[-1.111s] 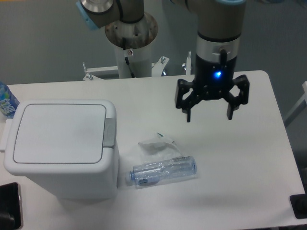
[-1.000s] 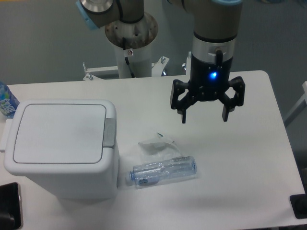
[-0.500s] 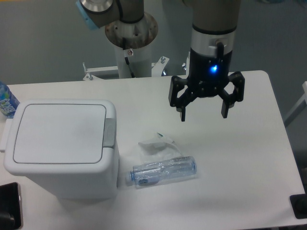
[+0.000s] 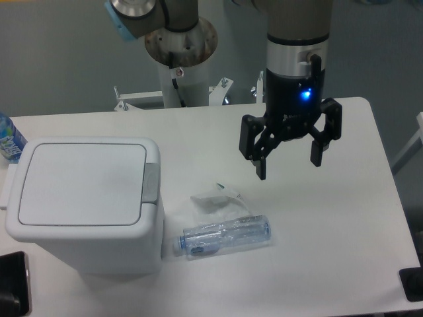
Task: Open the trash can
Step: 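Move the gripper toward the grey button on the trash can lid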
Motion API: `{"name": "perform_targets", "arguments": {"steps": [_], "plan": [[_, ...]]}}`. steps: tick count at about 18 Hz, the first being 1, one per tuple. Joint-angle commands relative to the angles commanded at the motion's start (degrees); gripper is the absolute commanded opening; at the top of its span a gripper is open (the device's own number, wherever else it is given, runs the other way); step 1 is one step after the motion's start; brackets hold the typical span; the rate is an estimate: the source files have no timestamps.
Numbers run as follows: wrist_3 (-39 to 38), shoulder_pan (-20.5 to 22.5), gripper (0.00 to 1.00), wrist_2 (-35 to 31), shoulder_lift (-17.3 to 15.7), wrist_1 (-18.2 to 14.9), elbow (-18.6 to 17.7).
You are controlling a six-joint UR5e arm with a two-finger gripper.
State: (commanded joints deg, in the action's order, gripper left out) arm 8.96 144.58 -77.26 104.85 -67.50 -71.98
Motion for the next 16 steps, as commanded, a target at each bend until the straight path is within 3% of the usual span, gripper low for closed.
{"name": "perform_targets", "arguments": {"steps": [5,10,16], "plan": [[-1.75,-2.9,1.0,0.89,0.8,1.76,-1.4],[-3.69,-3.96,1.0,3.7,-3.95,1.41,-9.57],[-6.85,-4.92,1.0,4.84,-4.39,1.14,-10.28]]}}
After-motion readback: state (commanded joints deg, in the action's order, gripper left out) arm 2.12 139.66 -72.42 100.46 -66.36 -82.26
